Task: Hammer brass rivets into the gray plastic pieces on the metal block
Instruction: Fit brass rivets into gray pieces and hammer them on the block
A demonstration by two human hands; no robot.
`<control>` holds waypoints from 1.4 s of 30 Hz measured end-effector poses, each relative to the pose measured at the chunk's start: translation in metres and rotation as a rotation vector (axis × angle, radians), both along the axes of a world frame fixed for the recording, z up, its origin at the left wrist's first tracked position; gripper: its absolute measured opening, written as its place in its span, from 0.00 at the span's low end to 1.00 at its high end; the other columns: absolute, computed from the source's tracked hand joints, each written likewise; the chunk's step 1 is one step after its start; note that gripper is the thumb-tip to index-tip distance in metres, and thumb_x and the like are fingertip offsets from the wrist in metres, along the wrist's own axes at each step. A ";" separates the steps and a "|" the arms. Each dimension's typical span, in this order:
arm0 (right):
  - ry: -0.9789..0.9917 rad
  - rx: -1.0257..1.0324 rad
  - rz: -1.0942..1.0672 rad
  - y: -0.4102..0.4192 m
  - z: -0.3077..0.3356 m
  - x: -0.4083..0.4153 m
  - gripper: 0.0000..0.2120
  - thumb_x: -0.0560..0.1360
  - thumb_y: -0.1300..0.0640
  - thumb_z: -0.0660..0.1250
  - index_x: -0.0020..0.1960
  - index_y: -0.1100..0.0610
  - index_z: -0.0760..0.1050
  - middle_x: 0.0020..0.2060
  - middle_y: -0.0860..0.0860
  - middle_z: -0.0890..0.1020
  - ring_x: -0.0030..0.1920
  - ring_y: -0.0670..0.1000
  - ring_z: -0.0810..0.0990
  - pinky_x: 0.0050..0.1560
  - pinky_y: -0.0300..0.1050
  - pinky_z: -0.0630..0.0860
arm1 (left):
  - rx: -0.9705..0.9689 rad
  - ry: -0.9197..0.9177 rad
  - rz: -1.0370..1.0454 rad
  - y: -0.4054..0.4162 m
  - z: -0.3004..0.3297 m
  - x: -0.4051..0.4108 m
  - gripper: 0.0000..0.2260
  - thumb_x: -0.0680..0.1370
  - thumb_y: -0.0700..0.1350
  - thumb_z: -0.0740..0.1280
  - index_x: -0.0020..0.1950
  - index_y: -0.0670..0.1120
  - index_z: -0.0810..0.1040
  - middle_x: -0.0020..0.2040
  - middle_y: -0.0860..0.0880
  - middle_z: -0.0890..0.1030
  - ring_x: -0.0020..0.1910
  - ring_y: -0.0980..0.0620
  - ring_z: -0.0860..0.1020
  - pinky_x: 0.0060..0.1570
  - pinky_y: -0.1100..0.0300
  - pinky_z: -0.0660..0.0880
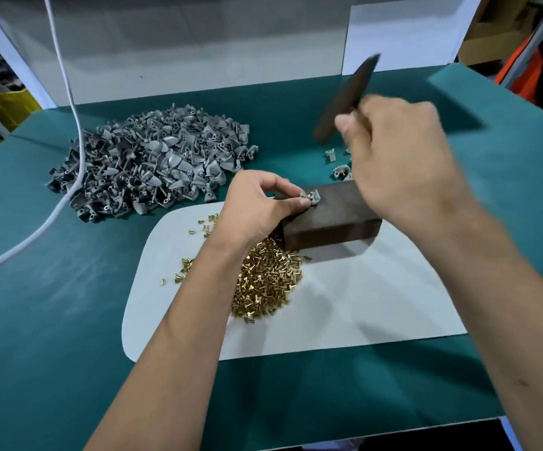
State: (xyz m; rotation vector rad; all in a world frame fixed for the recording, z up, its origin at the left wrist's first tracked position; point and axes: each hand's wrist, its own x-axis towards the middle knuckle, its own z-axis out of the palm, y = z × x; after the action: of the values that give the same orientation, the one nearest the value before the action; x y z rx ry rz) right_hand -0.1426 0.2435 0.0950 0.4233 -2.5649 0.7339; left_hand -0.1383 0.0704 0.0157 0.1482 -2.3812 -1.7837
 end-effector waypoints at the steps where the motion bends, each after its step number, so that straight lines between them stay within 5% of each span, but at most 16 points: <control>1: -0.001 -0.006 0.013 -0.003 -0.004 0.001 0.14 0.81 0.44 0.57 0.47 0.52 0.74 0.41 0.58 0.80 0.39 0.63 0.75 0.41 0.52 0.74 | -0.015 0.002 0.002 -0.001 0.000 0.000 0.06 0.68 0.39 0.82 0.37 0.47 0.87 0.44 0.52 0.87 0.50 0.54 0.85 0.53 0.64 0.80; 5: -0.305 0.243 0.030 -0.009 -0.024 0.000 0.12 0.84 0.46 0.58 0.44 0.49 0.70 0.40 0.55 0.76 0.42 0.61 0.72 0.42 0.51 0.70 | -0.006 0.011 -0.016 -0.001 0.002 0.002 0.06 0.69 0.39 0.82 0.41 0.47 0.87 0.46 0.51 0.86 0.51 0.54 0.85 0.54 0.62 0.81; 10: -0.309 0.136 -0.001 0.001 -0.023 -0.004 0.18 0.83 0.46 0.61 0.37 0.53 0.68 0.40 0.56 0.78 0.43 0.63 0.76 0.44 0.52 0.74 | 0.003 0.000 -0.029 0.000 0.004 0.002 0.05 0.70 0.37 0.81 0.40 0.45 0.87 0.44 0.50 0.87 0.50 0.61 0.84 0.57 0.61 0.80; 15: -0.250 0.023 -0.193 0.035 -0.027 -0.013 0.18 0.81 0.49 0.64 0.35 0.57 0.68 0.31 0.56 0.73 0.39 0.65 0.73 0.38 0.48 0.66 | 0.076 -0.024 -0.038 0.000 0.003 0.001 0.10 0.73 0.35 0.77 0.36 0.49 0.87 0.46 0.49 0.88 0.59 0.61 0.82 0.70 0.51 0.74; 20: -0.294 0.070 -0.365 0.056 -0.046 -0.022 0.06 0.78 0.58 0.65 0.47 0.59 0.79 0.43 0.65 0.81 0.43 0.66 0.74 0.43 0.52 0.73 | 0.102 -0.057 -0.053 0.000 0.005 0.002 0.09 0.74 0.36 0.76 0.37 0.48 0.88 0.48 0.49 0.87 0.61 0.63 0.80 0.71 0.52 0.73; 27: -0.365 0.164 -0.531 0.056 -0.065 -0.019 0.11 0.73 0.65 0.67 0.53 0.58 0.82 0.43 0.61 0.79 0.46 0.63 0.73 0.46 0.51 0.72 | 0.101 -0.074 -0.070 0.000 0.008 0.005 0.06 0.74 0.36 0.76 0.40 0.46 0.88 0.50 0.51 0.87 0.62 0.64 0.79 0.71 0.55 0.72; 32: -0.329 0.149 -0.477 0.056 -0.066 -0.018 0.12 0.77 0.59 0.68 0.58 0.60 0.82 0.56 0.64 0.76 0.60 0.67 0.72 0.57 0.52 0.72 | 0.131 -0.089 -0.082 0.000 0.009 0.005 0.08 0.74 0.36 0.76 0.38 0.47 0.88 0.50 0.53 0.86 0.62 0.64 0.79 0.68 0.59 0.73; 35: -0.110 0.066 -0.290 0.050 -0.059 -0.019 0.14 0.78 0.58 0.66 0.62 0.55 0.80 0.57 0.59 0.78 0.60 0.65 0.72 0.64 0.53 0.68 | 0.130 -0.090 -0.084 0.001 0.009 0.005 0.09 0.74 0.36 0.76 0.38 0.48 0.88 0.51 0.51 0.86 0.62 0.63 0.79 0.66 0.60 0.73; 39: -0.014 0.094 0.200 0.029 -0.048 -0.015 0.14 0.78 0.52 0.69 0.63 0.48 0.80 0.52 0.48 0.81 0.57 0.58 0.74 0.60 0.52 0.68 | 0.131 -0.053 -0.092 0.004 0.009 0.006 0.10 0.75 0.35 0.75 0.37 0.48 0.87 0.50 0.52 0.86 0.62 0.63 0.79 0.64 0.61 0.73; 42: -0.030 0.267 0.288 0.018 -0.049 -0.015 0.14 0.77 0.42 0.68 0.62 0.41 0.79 0.51 0.43 0.79 0.60 0.54 0.69 0.55 0.51 0.60 | 0.165 -0.036 -0.091 0.005 0.012 0.005 0.09 0.76 0.35 0.74 0.39 0.47 0.86 0.55 0.47 0.85 0.65 0.60 0.79 0.57 0.66 0.74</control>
State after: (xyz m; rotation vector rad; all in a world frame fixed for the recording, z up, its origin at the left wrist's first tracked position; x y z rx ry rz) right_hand -0.1572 0.2612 0.0461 0.8873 -2.6703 0.4929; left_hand -0.1328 0.0754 0.0276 0.0942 -2.2973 -2.0349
